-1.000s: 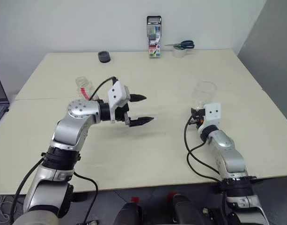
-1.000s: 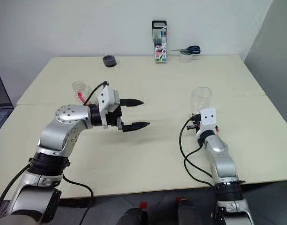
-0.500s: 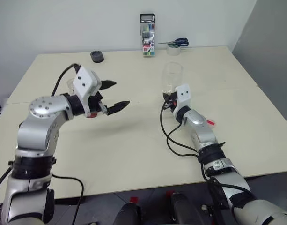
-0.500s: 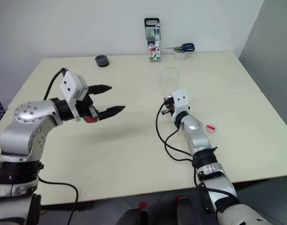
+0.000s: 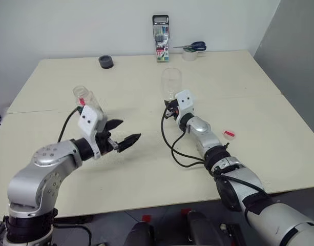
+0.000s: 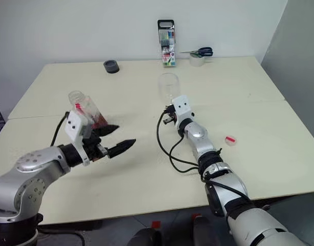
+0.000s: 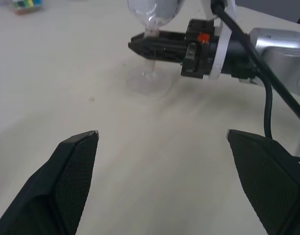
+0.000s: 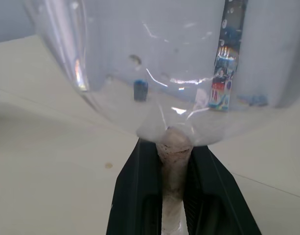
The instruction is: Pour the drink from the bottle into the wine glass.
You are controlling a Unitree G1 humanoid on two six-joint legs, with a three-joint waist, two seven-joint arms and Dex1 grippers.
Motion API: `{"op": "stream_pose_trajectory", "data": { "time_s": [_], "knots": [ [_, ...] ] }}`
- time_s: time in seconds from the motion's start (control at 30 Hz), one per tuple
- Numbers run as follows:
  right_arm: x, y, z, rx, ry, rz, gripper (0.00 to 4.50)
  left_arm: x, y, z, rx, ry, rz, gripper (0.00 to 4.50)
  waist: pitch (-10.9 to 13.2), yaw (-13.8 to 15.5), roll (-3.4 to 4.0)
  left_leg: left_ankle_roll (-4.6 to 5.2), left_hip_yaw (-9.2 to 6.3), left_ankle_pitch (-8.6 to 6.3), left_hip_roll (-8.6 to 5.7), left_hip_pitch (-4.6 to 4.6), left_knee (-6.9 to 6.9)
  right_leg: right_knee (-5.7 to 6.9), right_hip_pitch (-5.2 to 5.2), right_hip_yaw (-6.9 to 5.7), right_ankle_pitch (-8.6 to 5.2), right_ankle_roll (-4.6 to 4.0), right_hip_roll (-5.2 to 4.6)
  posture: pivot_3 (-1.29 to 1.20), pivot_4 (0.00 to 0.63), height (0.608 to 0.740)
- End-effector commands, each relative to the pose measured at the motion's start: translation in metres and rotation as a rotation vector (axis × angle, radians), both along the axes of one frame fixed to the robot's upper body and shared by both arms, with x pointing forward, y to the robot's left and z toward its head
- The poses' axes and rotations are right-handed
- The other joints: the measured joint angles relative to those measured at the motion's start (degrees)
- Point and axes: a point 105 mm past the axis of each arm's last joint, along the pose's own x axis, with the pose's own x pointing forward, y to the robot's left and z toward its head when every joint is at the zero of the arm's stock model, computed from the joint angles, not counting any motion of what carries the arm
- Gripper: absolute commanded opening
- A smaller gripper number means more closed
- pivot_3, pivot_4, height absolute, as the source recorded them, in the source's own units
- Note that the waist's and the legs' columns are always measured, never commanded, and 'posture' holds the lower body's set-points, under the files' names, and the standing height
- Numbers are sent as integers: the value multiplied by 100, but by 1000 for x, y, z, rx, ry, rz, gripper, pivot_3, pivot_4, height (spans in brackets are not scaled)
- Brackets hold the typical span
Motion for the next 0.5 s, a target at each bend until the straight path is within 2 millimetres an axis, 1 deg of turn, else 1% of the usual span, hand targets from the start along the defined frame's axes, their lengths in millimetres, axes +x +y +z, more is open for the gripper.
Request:
{"op": "stream_pose_trajectory", "data": {
  "time_s": [0.03, 0.13, 0.5],
  "knots": [
    [1, 7, 21, 24, -75, 13, 244, -4, 4, 11, 14, -64, 27, 4500, 0, 4, 0, 0, 0, 0, -1, 0, 0, 0, 0, 0, 0, 0, 0, 0, 150, 740],
    [0, 7, 17, 26, -66, 13, 244, -5, 6, 8, 23, -63, 44, 4500, 0, 3, 0, 0, 1, 0, 0, 0, 1, 1, 0, 1, 0, 0, 0, 0, 150, 740],
    [-4, 6, -3, 42, -12, 16, 244, -7, 1, 7, 24, -66, 20, 4500, 0, 1, 0, -1, 2, 1, 0, 0, 0, 1, 0, 1, 0, -1, 0, 0, 150, 740]
  ]
}}
